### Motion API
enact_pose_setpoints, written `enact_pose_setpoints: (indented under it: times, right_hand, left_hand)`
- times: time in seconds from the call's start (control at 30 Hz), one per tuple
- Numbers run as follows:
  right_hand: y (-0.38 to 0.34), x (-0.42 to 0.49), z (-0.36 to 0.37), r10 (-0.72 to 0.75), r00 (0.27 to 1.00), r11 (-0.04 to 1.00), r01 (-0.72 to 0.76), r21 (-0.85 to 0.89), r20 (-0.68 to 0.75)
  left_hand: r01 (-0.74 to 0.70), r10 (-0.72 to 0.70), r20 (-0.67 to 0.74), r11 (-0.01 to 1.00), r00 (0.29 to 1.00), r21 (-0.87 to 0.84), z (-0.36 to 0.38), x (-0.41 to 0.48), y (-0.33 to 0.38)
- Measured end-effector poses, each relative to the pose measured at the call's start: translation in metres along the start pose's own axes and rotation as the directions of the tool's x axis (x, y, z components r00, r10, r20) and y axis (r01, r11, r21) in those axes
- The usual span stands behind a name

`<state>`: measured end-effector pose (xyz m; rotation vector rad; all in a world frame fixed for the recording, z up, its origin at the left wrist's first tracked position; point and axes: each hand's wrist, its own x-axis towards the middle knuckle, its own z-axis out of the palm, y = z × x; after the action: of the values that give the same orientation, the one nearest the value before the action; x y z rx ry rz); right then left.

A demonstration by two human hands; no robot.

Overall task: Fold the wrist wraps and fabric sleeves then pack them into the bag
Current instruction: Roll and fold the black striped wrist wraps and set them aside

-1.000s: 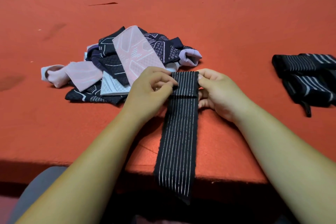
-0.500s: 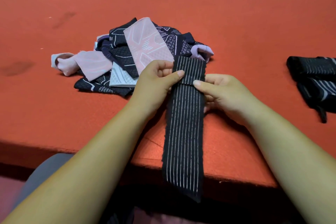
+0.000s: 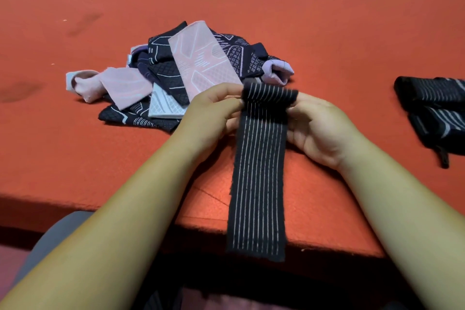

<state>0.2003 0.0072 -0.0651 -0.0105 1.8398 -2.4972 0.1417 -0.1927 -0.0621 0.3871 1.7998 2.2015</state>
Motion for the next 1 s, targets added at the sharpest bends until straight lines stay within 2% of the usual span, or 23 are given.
enact_pose_setpoints:
  times: [0.13,0.23,0.4,0.5,0.57,0.63,0.73,0.87,1.0]
  right_hand:
    - [-0.004,-0.001,-0.004,0.021,1.0,0.994,-0.022,0.105,0.012]
    - [0.0,0.0,-0.004,-0.039,0.999,0.999,0.039,-0.013,-0.02]
    - [0.002,0.0,-0.002,-0.107,0.992,0.994,0.104,-0.042,-0.066]
    - [0.004,0.002,-0.001,-0.043,0.998,0.998,0.041,-0.036,-0.047]
    - [0.006,0.001,0.0,0.031,0.999,0.987,-0.029,-0.159,0.009]
    - [0.007,0.001,0.001,0.047,0.999,0.961,-0.04,-0.273,0.019]
    - [0.009,0.004,0.001,0.0,0.999,0.963,-0.014,-0.271,-0.052]
    - [0.009,0.005,-0.003,-0.058,0.992,0.974,0.031,-0.226,-0.115]
    - [0.008,0.004,-0.003,-0.069,0.992,0.956,0.036,-0.29,-0.105]
  left_hand:
    - [0.013,-0.014,-0.027,1.0,1.0,-0.013,0.001,-0.002,0.005]
    - [0.049,-0.05,-0.023,0.999,0.999,-0.01,0.002,-0.003,0.006]
    - [0.059,-0.057,-0.02,0.989,0.998,0.137,0.0,-0.004,-0.001]
    - [-0.014,0.024,-0.077,0.993,0.997,0.118,-0.001,-0.003,-0.002]
    - [-0.054,0.065,-0.113,0.993,0.991,0.101,0.0,-0.001,-0.001]
    - [-0.059,0.066,-0.119,0.996,0.991,0.067,0.001,-0.002,0.0]
    - [-0.026,0.029,-0.086,0.999,0.996,0.034,0.001,-0.004,0.002]
    - [0.037,-0.036,-0.006,0.99,0.999,0.135,0.002,-0.005,0.0]
    - [-0.003,0.011,-0.044,0.983,0.999,0.183,0.0,0.001,-0.005]
